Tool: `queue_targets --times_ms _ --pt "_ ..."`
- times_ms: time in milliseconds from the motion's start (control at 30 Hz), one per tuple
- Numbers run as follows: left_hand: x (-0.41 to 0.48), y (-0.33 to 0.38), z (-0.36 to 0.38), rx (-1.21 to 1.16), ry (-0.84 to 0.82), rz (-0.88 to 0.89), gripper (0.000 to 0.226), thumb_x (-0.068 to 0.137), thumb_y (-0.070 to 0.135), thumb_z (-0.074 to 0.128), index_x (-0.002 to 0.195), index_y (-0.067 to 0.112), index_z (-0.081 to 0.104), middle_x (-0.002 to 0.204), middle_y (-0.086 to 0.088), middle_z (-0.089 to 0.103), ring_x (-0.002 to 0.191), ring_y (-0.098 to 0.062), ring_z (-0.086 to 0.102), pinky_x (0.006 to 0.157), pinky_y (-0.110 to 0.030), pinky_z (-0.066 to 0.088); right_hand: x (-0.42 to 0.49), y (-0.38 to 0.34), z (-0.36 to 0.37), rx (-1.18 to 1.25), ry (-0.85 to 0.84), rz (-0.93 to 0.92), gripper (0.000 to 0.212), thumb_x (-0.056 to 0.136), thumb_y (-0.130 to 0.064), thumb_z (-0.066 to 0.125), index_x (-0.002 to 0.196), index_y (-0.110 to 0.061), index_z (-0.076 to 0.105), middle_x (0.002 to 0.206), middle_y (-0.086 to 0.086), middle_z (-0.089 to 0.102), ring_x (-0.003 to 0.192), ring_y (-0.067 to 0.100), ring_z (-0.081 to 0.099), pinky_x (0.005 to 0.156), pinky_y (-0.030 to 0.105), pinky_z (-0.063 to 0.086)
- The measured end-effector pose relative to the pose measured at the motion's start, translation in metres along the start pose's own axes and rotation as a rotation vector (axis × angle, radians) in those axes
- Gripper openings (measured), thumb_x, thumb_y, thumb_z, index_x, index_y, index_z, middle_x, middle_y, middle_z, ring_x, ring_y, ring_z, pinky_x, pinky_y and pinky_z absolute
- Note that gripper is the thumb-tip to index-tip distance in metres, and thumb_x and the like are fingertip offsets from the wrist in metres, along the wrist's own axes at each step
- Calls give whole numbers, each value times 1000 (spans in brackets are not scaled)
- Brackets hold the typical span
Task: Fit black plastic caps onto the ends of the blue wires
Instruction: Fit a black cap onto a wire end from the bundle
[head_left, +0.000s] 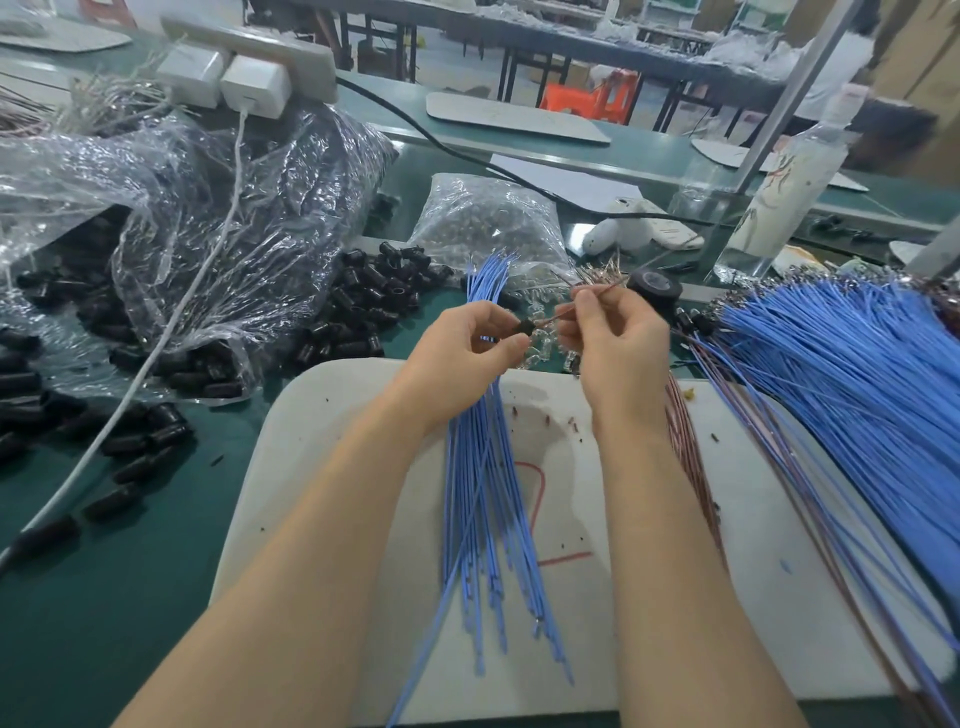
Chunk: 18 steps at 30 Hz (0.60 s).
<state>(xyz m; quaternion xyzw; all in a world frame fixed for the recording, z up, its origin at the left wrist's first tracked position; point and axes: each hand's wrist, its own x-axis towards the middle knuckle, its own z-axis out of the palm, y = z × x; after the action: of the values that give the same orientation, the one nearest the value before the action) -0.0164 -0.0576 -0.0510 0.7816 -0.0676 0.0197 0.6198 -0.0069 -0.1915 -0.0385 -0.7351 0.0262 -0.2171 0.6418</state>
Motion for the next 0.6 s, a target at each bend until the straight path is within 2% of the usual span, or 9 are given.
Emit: queue_targets --times_ms 100,233,400,467,533,600 --pt "0 -1 1 171 72 55 5 90 20 63 90 24 59 94 5 66 81 -12 65 74 -16 46 2 -3 -4 111 117 -24 21 97 -10 52 79 -18 60 69 -3 64 57 0 59 62 19 53" --pt "0 -3 2 276 103 141 4 90 16 63 93 18 64 78 8 64 75 -13 60 67 -6 40 0 -4 -2 86 101 -63 18 96 -11 53 80 -16 61 69 -3 64 58 -1 59 63 20 53" --pt "-2 -2 4 310 102 198 5 89 15 63 94 18 65 80 6 65 81 -14 61 77 -21 47 -3 -5 0 -3 34 -87 13 96 -11 54 86 -14 62 70 -2 63 60 1 58 65 21 54" --pt "-2 -2 4 329 98 214 7 90 16 62 95 18 65 83 4 66 83 -14 61 79 -27 49 -4 -5 1 -85 4 -115 13 96 -13 54 86 -15 62 70 -2 64 64 7 60 70 28 55" --pt "-2 -1 4 354 103 235 8 90 16 61 95 19 66 84 6 66 83 -11 59 80 -29 49 -6 -5 2 -164 -46 -135 12 95 -15 56 87 -13 64 73 1 65 69 15 62 75 34 55" --pt "-2 -1 5 365 129 264 8 89 15 61 95 17 66 84 6 66 82 -11 59 79 -29 48 -7 -3 4 -265 -130 -134 13 92 -18 60 86 -11 68 71 -3 64 69 13 60 73 33 51"
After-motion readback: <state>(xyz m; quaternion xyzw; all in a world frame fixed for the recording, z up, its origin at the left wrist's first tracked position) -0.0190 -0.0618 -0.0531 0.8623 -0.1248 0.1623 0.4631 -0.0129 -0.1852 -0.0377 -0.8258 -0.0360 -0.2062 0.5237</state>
